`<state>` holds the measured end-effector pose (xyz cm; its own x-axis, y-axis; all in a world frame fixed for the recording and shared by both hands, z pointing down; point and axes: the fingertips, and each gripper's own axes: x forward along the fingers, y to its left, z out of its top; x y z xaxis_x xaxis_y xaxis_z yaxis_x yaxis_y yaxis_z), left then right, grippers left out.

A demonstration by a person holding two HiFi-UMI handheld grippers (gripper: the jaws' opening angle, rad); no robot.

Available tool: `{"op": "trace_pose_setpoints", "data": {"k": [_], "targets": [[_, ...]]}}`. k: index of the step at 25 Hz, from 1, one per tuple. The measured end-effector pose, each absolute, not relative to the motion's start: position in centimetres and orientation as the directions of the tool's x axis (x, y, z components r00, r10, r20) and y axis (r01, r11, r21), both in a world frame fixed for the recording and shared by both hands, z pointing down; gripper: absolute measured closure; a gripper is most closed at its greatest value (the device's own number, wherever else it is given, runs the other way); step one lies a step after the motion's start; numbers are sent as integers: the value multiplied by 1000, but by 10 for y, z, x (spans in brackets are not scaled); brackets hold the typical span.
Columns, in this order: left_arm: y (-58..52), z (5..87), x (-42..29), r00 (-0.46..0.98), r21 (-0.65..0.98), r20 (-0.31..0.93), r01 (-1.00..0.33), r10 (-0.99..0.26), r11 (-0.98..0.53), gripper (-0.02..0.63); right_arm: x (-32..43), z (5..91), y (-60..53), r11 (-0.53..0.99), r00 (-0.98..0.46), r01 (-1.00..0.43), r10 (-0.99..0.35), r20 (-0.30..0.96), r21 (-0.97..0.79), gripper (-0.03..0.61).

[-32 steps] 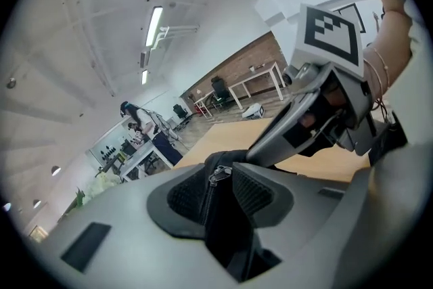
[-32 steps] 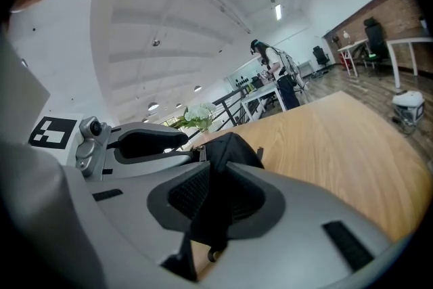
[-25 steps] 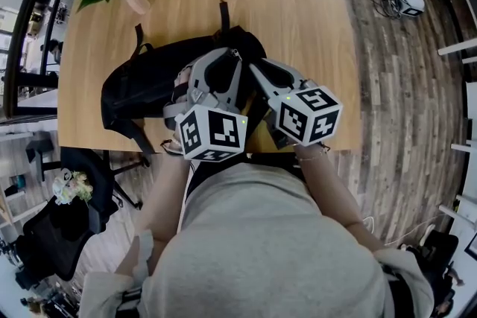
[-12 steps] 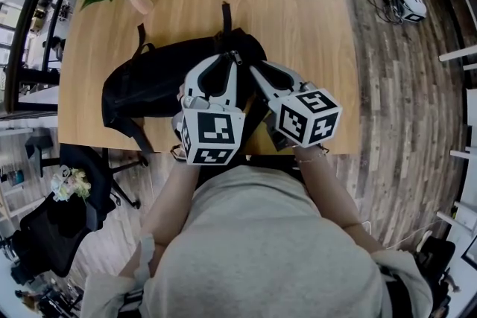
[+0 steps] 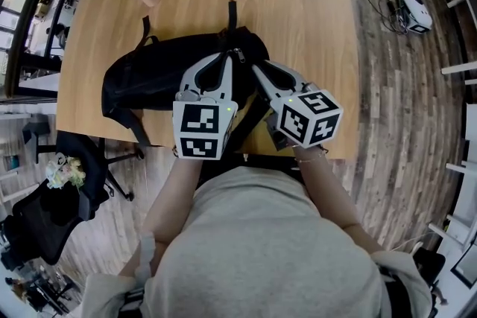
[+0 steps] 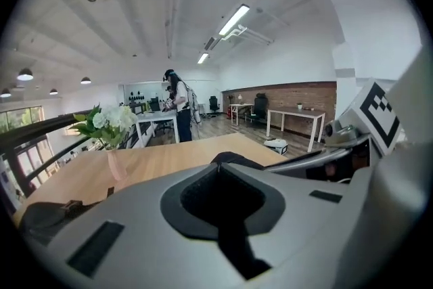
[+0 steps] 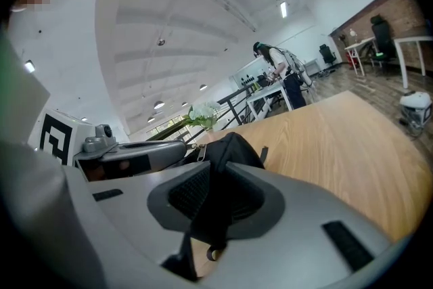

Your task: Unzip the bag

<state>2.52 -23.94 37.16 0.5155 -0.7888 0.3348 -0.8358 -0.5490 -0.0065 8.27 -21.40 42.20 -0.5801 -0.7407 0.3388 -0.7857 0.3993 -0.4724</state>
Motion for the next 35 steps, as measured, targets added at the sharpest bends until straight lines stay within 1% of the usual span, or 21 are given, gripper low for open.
{"op": "trace_pose_setpoints", "data": {"k": [5, 19, 30, 35], "targets": [[-239, 377, 24, 544, 86, 364, -828, -756, -555, 594, 83, 422, -214, 423, -595, -780, -730, 336, -462, 500], [-234, 383, 14, 550, 105, 385, -824, -741, -557, 595, 89, 421, -214, 421, -592, -783, -729, 343, -458, 511], [-229, 391, -24, 525, 133, 395, -845, -754, -518, 594, 94, 423, -214, 391, -561, -804, -750, 350, -448, 511], [-228, 392, -38, 490, 114, 396, -865, -776, -488, 594, 98, 423, -214, 371, -540, -817, -762, 358, -442, 511]]}}
